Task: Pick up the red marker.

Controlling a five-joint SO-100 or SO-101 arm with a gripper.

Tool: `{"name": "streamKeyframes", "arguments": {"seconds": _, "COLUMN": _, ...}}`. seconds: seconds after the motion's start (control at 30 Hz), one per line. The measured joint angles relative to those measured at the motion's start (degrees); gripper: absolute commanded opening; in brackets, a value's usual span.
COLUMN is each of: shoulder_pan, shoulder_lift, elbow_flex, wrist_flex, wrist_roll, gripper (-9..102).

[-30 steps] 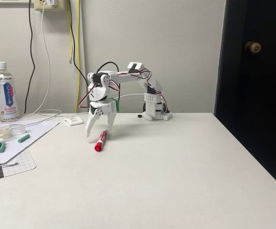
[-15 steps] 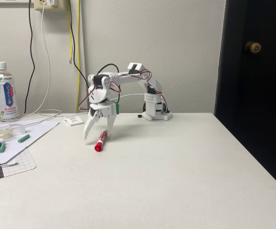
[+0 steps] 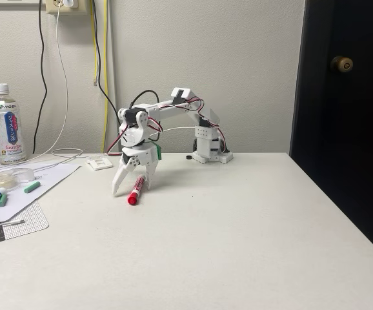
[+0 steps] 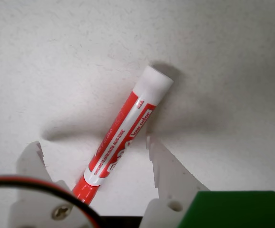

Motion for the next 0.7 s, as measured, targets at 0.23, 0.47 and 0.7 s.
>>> {"name": "streamKeyframes", "arguments": {"seconds": 0.23, "shoulder_pan": 0.00, "shoulder_lift": -0.26, "elbow_flex": -0.09, "wrist_flex": 0.09, "wrist_roll": 0.00, "gripper": 37}}
{"name": "streamKeyframes", "arguments": {"seconds": 0.47, "shoulder_pan": 0.09, "shoulder_lift": -0.44, "elbow_flex": -0.79, "wrist_flex": -0.70, "wrist_roll": 0.44, "gripper": 21}}
{"name": "streamKeyframes", "arguments": {"seconds": 0.7, "shoulder_pan": 0.09, "shoulder_lift": -0.44, "elbow_flex": -0.88, "wrist_flex": -1.05, "wrist_roll": 0.09, "gripper": 12}}
